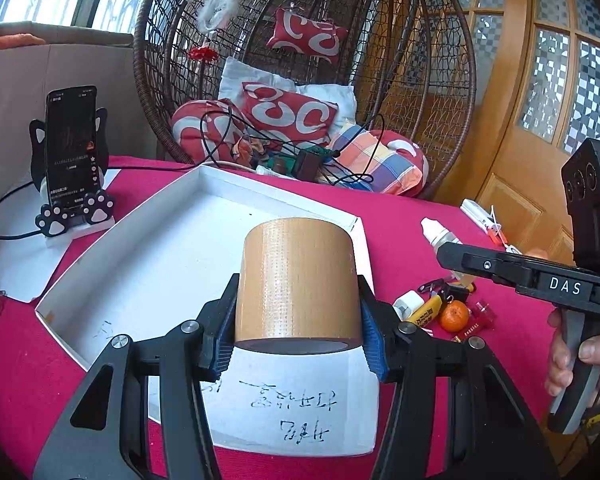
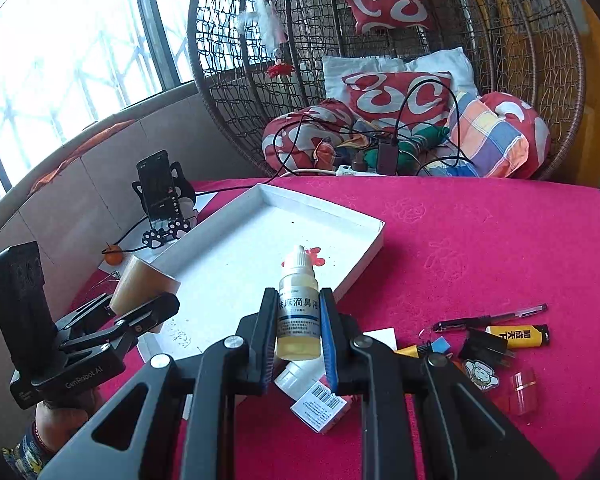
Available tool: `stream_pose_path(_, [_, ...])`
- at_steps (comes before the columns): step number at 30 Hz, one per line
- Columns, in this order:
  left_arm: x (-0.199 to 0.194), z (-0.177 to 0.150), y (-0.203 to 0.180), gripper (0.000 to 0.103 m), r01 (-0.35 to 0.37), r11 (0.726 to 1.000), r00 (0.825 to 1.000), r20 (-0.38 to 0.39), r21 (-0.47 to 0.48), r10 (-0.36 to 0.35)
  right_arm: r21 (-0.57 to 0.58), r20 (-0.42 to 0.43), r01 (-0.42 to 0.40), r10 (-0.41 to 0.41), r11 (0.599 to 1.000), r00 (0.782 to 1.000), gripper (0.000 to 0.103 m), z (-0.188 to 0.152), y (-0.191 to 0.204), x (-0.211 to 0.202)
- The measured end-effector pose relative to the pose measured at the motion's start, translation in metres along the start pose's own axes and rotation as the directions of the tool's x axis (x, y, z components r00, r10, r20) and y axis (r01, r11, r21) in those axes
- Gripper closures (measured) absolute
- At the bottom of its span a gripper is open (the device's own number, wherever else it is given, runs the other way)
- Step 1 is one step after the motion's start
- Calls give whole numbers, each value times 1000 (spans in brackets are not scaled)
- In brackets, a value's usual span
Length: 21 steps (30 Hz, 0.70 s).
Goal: Organize rigid objects
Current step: 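Place the tape roll and dropper bottle in the white tray with both tools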
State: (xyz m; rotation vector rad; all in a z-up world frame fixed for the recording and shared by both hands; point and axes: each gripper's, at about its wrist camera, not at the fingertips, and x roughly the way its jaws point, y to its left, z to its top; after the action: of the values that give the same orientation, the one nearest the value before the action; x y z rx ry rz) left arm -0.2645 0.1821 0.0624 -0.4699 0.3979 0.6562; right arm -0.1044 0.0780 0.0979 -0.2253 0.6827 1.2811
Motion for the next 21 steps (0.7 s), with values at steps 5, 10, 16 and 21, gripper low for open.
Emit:
stream_pose_path(5, [3,-4,20,51,-35,999,999,-18,-42,34,-17,-58,-39,38,999,998,84,-3,22,29])
stream_pose_path(10, [6,-8,38,51,-49,995,998,-39,-90,46,-21,-116,-74,71,997,991,84,-9,40,56])
stream_pose_path(16, [11,-9,48,50,-67,988,997,-56,-140,60,-58,-122,-61,54,996,991,83,-16,57,76])
stream_pose_path(21, [5,-10,59,15,-126,973,992,-29,-195,123,-85,-83,-19,12,996,996,62,-23,61,72])
